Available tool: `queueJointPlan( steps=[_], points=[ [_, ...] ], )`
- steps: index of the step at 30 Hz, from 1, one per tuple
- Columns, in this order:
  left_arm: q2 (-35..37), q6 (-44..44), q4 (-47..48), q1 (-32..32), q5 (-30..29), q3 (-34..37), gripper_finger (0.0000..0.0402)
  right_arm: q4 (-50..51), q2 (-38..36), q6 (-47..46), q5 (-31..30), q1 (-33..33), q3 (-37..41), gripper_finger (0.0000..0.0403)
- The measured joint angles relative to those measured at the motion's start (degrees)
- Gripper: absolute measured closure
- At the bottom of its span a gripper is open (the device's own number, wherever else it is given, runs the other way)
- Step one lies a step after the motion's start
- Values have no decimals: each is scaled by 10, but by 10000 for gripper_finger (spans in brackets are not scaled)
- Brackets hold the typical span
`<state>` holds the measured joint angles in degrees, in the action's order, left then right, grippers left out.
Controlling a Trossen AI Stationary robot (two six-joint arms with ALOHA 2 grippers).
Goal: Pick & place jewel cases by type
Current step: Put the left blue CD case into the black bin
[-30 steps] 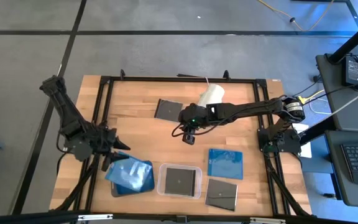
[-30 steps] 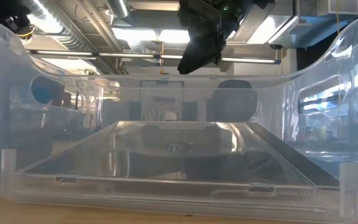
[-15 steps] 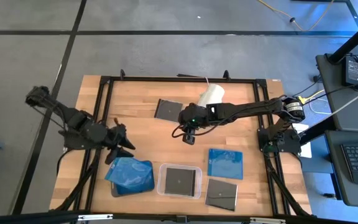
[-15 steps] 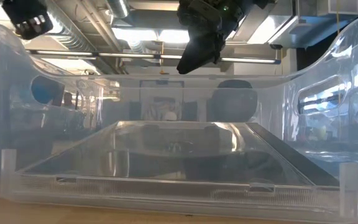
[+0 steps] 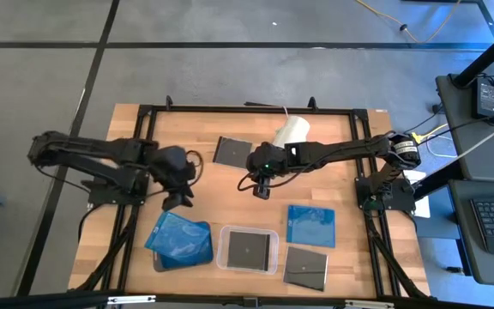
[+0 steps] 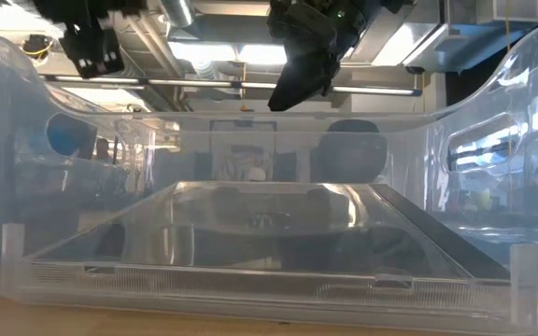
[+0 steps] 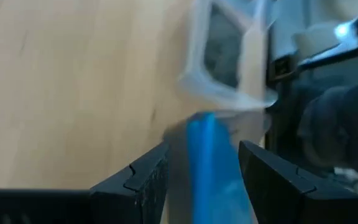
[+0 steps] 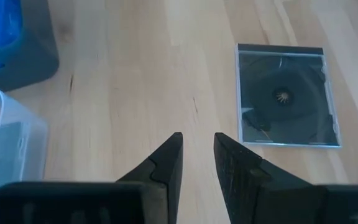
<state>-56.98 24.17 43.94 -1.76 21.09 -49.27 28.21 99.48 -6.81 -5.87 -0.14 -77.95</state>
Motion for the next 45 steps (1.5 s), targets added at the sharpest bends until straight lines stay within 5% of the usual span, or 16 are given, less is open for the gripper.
queueJointPlan(
  steps=[9,15,31,45],
  points=[
    [-94,-66,56,82,112,-61,217,18,0,-2,0,0,0,307],
    [-102,-113,68,85,119,-62,217,17,0,0,0,0,5,307],
    [-111,-73,91,68,104,-62,217,-6,0,-1,0,0,40,307],
    [-206,-74,115,0,128,-62,217,-24,0,-4,0,0,40,307]
  ],
)
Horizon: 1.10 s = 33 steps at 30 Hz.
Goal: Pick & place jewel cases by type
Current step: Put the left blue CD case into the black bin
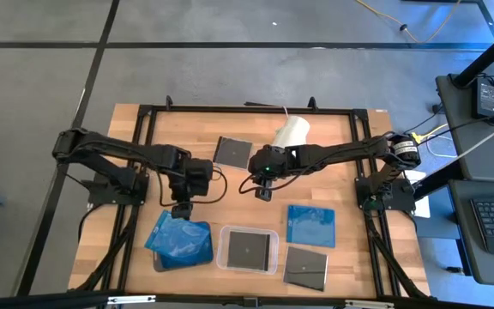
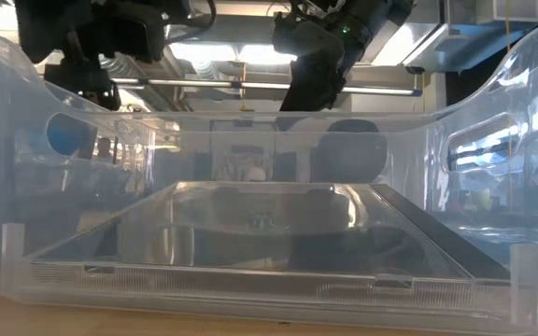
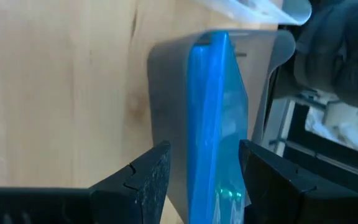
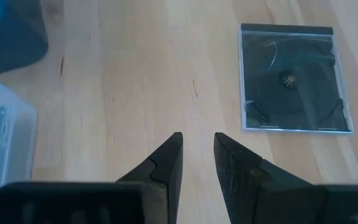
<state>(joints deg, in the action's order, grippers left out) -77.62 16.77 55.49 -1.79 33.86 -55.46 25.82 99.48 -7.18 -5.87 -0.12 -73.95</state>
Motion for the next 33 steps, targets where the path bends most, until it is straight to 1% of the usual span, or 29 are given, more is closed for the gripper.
queueJointPlan(
  steps=[6,9,17,24,28,33],
  points=[
    [-30,-3,0,-15,11,0,217,0,0,0,0,0,0,307],
    [-41,-19,0,-22,12,0,217,0,0,0,0,0,0,307],
    [-47,-54,0,-36,12,0,217,-1,0,0,0,0,0,307],
    [-47,-56,1,-47,13,0,219,-1,0,2,0,0,0,307],
    [-47,-56,1,-50,13,0,242,-1,0,2,0,0,0,307],
    [-47,-56,1,-50,13,0,293,-1,0,2,0,0,0,307]
  ],
)
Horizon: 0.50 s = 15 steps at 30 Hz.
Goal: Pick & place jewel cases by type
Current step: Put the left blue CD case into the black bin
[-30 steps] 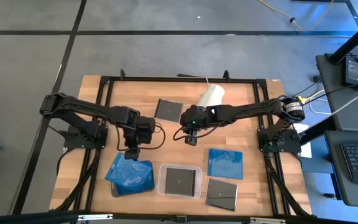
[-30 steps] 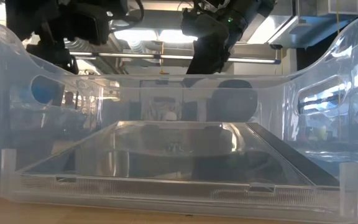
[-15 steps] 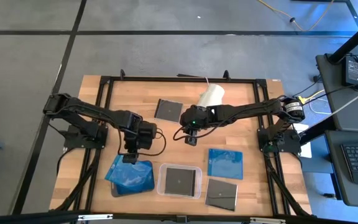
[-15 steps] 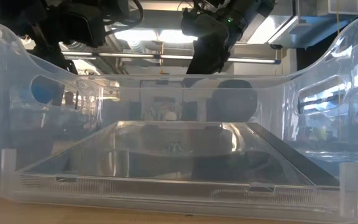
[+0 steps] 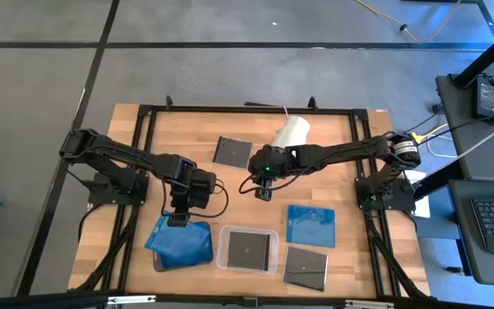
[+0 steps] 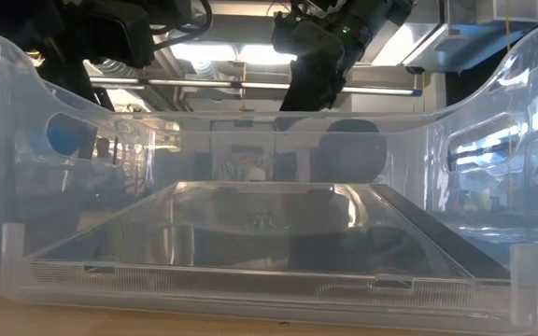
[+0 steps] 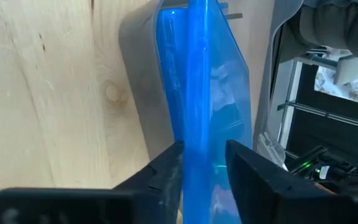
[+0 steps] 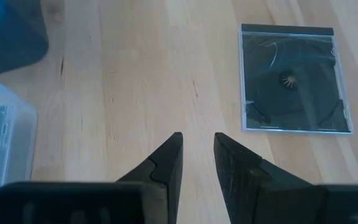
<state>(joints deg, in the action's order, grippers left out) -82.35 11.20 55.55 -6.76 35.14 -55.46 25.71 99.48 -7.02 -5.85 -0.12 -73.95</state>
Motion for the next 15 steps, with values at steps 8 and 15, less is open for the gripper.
queueJointPlan(
  steps=[8,15],
  points=[
    [0,3,1,10,40,0,359,0,0,0,0,0,0,307],
    [5,16,12,10,36,0,345,0,0,-2,0,0,0,307]
  ],
)
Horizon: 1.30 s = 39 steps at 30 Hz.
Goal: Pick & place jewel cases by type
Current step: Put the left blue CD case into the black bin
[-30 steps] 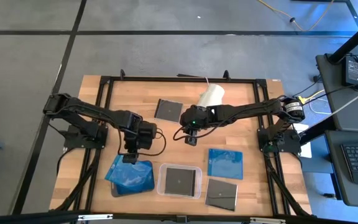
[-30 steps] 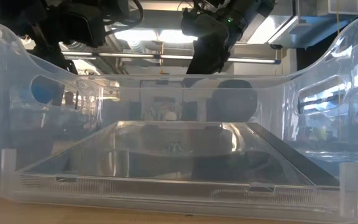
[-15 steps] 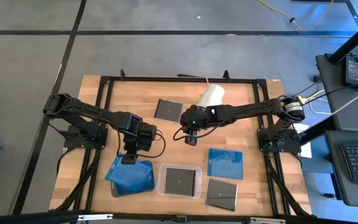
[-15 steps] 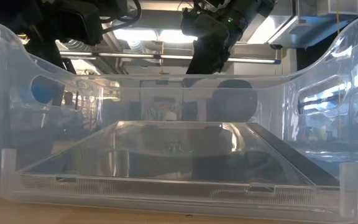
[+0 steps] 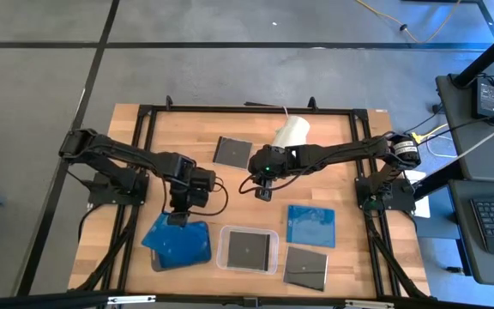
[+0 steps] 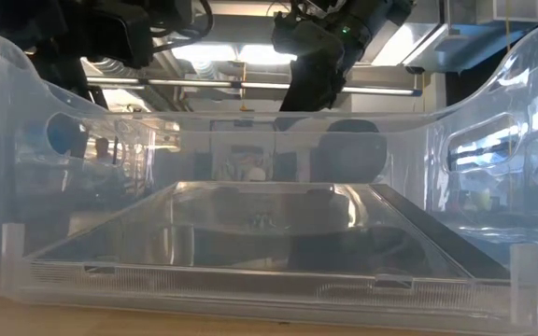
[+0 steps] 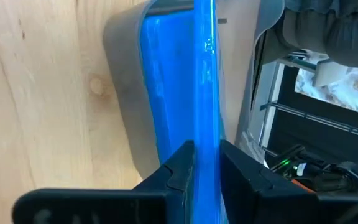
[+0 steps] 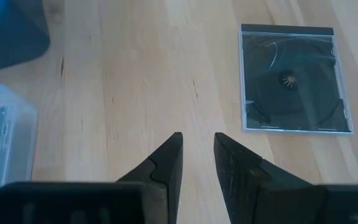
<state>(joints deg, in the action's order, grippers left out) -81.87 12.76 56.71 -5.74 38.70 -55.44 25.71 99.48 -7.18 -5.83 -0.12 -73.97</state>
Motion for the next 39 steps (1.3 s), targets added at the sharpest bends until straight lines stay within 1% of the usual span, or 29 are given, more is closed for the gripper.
queueJointPlan(
  steps=[5,7,11,13,18,20,25,28,33,39],
  points=[
    [41,11,6,0,-5,0,350,0,0,0,0,0,0,307],
    [70,32,3,0,-24,0,355,0,0,0,0,0,0,307],
    [133,91,-21,-9,-132,0,352,0,0,0,0,0,0,307],
    [161,120,-33,-21,-175,0,347,1,0,0,0,0,0,307],
    [213,204,-55,-61,-226,0,347,4,0,0,0,0,0,307],
    [227,236,-61,-82,-259,0,350,5,0,0,0,0,0,307],
    [235,330,-59,-150,-357,0,351,7,0,3,0,0,0,307],
    [228,380,-59,-196,-409,1,347,12,0,4,0,0,0,307],
    [213,467,-62,-264,-516,1,349,14,0,16,0,0,0,307],
    [183,529,-63,-325,-581,1,341,14,0,29,0,0,0,307]
  ],
)
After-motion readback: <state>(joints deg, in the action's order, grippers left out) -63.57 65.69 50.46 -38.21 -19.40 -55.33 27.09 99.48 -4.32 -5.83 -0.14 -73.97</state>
